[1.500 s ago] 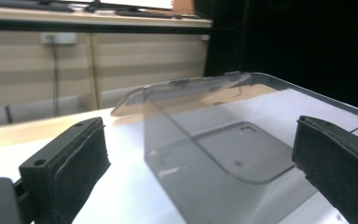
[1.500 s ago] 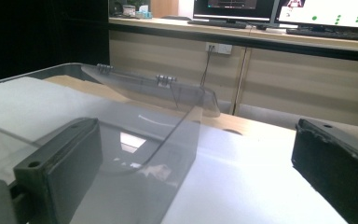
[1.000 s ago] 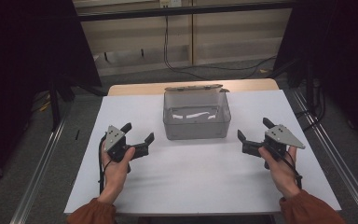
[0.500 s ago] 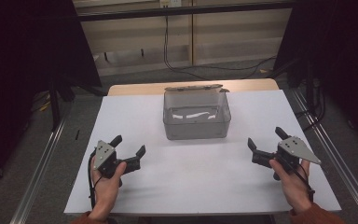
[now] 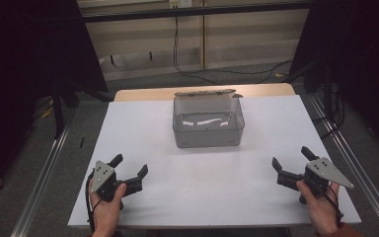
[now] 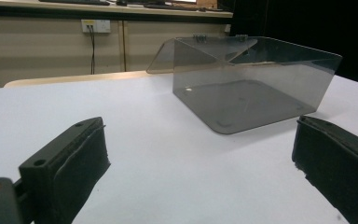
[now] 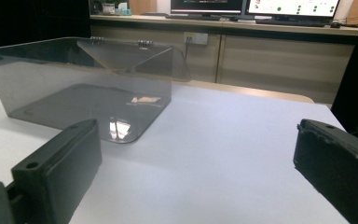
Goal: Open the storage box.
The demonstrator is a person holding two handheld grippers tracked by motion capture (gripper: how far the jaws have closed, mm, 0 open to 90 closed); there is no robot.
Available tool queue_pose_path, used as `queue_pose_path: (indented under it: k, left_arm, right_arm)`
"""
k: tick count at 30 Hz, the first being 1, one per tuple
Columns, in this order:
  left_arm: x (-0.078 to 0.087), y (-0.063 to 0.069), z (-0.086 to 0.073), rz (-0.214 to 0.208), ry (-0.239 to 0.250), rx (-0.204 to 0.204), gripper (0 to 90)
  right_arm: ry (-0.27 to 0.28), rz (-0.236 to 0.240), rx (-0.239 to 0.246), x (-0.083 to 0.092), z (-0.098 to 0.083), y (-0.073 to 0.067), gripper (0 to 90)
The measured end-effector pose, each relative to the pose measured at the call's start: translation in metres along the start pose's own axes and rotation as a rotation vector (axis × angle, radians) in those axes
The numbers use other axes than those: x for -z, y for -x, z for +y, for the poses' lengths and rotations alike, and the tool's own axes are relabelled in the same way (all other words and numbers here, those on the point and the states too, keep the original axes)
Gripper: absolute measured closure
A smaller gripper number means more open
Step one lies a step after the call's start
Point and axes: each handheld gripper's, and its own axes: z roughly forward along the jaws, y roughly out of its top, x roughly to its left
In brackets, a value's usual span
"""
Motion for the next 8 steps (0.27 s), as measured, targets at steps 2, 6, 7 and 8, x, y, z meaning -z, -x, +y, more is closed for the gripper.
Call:
queue_pose_path:
  k: [2, 6, 7, 8]
  left_arm:
    - [0.003, -0.0001, -0.0018, -0.004, -0.004, 0.0, 3.1]
    - [0.0043, -0.0036, -0.0015, 0.029, 0.017, 0.009, 3.1]
    - [0.0038, -0.004, -0.0018, 0.029, 0.015, 0.011, 3.0]
    - [0.0035, -0.0047, -0.0019, 0.026, 0.015, 0.019, 2.9]
  right_arm:
    - [-0.01, -0.001, 0.016, 0.0043, -0.0033, -0.0005, 0.3]
    - [-0.005, -0.007, 0.01, 0.006, -0.0047, 0.001, 0.4]
    - [-0.003, -0.001, 0.008, 0.0052, -0.0048, 0.0011, 0.4]
    - [-0.006, 0.006, 0.007, 0.0042, -0.0049, 0.0012, 0.6]
